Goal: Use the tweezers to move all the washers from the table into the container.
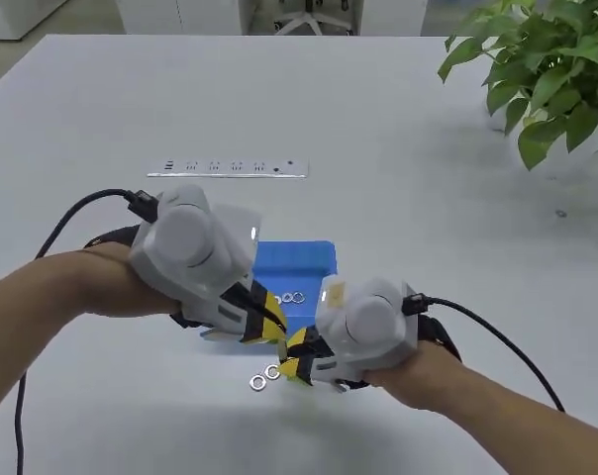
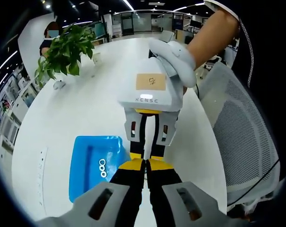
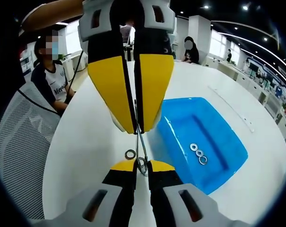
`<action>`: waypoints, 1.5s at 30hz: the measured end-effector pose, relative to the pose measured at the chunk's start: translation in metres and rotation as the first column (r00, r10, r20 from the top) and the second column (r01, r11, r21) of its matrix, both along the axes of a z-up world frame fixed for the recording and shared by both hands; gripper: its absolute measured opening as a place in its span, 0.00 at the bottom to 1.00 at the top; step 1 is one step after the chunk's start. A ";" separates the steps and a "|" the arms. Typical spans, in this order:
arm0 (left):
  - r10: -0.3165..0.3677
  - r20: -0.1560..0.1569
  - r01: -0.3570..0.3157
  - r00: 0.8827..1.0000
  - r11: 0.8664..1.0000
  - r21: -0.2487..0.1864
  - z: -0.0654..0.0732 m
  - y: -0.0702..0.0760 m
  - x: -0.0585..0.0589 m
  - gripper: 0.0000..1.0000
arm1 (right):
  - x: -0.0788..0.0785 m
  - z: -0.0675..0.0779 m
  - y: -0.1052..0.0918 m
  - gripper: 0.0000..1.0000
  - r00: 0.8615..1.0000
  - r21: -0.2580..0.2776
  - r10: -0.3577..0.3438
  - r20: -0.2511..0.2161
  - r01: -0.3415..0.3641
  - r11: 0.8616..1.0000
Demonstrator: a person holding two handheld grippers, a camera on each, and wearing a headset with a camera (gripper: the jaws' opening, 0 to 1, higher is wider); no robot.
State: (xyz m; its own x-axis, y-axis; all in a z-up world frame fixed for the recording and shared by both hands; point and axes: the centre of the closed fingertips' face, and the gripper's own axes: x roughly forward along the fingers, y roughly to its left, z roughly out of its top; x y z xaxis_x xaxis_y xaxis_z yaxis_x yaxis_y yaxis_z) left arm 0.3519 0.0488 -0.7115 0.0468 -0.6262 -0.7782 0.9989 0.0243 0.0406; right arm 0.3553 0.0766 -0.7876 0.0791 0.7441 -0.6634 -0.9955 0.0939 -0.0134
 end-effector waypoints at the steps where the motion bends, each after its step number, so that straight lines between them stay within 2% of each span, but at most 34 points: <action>1: 0.000 0.000 0.000 1.000 1.000 0.001 0.000 0.000 0.000 0.06 | 0.000 0.000 0.000 0.11 1.000 0.000 0.000 -0.001 0.000 1.000; 22: -0.012 0.005 0.011 1.000 1.000 0.010 0.003 0.000 -0.002 0.06 | -0.003 0.004 -0.001 0.10 1.000 -0.007 -0.006 0.011 0.006 1.000; 33: -0.021 0.011 0.021 1.000 1.000 0.010 0.014 0.001 -0.007 0.06 | -0.006 0.015 0.000 0.10 1.000 -0.003 -0.009 0.025 0.009 1.000; 45: -0.027 0.031 0.027 0.999 1.000 0.005 0.037 0.003 -0.009 0.06 | -0.007 0.037 0.001 0.10 0.999 0.000 -0.013 0.050 0.013 1.000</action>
